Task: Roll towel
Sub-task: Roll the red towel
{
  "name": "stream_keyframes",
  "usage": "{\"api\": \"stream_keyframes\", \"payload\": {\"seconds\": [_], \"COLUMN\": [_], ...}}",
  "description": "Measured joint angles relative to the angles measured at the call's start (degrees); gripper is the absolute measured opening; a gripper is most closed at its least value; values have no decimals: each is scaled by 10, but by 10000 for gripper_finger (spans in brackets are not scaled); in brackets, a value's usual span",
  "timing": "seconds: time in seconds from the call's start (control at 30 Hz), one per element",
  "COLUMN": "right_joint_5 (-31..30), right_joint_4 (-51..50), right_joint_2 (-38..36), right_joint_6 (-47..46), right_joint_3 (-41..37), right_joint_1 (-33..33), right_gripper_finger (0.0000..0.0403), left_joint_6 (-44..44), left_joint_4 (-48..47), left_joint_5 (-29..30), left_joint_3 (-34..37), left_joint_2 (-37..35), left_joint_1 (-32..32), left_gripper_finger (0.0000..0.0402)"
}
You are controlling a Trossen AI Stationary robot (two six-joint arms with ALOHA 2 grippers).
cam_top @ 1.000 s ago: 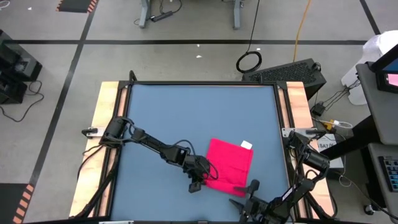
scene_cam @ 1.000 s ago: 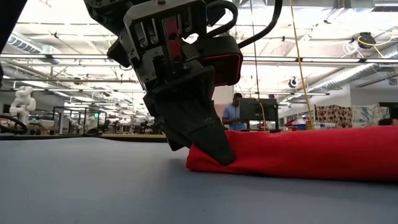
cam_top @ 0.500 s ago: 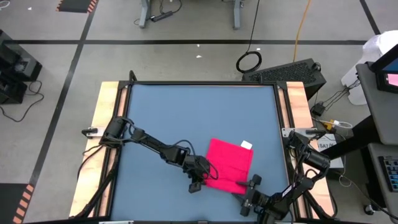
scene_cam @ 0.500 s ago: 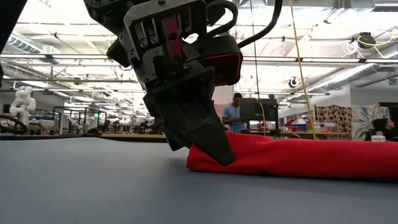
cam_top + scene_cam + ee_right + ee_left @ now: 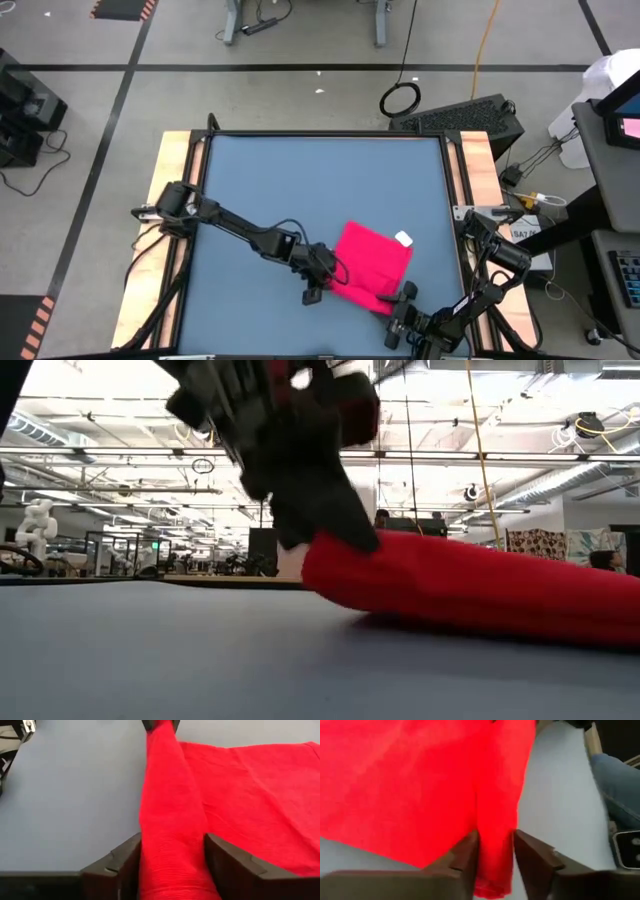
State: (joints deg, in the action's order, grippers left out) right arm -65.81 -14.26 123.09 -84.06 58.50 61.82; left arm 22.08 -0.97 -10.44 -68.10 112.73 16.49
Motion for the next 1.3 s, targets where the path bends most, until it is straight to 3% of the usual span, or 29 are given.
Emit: {"api": "stream_keyframes", "payload": {"seconds": [0.23,0.43,0.57,0.8,0.97,1.1,1.2,1.3], "right_joint_5": [4,6,5,7,7,9,28,39], "right_joint_4": [0,5,13,34,36,47,43,-16], "right_joint_2": [0,0,1,1,1,2,3,-3], "right_joint_6": [-5,-8,-7,26,25,35,114,125], "right_joint_3": [0,0,0,0,0,5,27,53], "right_joint_1": [-1,0,0,0,-4,-4,-4,-4], "right_gripper_finger": [144,111,101,98,98,98,109,127], "left_joint_6": [-88,-248,-290,-290,-307,-315,-301,-253], "left_joint_4": [9,85,109,111,113,110,99,67], "left_joint_5": [69,228,347,345,279,209,160,140], "left_joint_3": [-1,3,3,3,3,3,3,0], "left_joint_2": [-25,2,32,68,77,76,67,63], "left_joint_1": [36,121,147,131,106,88,69,46], "left_gripper_finger": [221,266,278,280,223,120,33,19]}}
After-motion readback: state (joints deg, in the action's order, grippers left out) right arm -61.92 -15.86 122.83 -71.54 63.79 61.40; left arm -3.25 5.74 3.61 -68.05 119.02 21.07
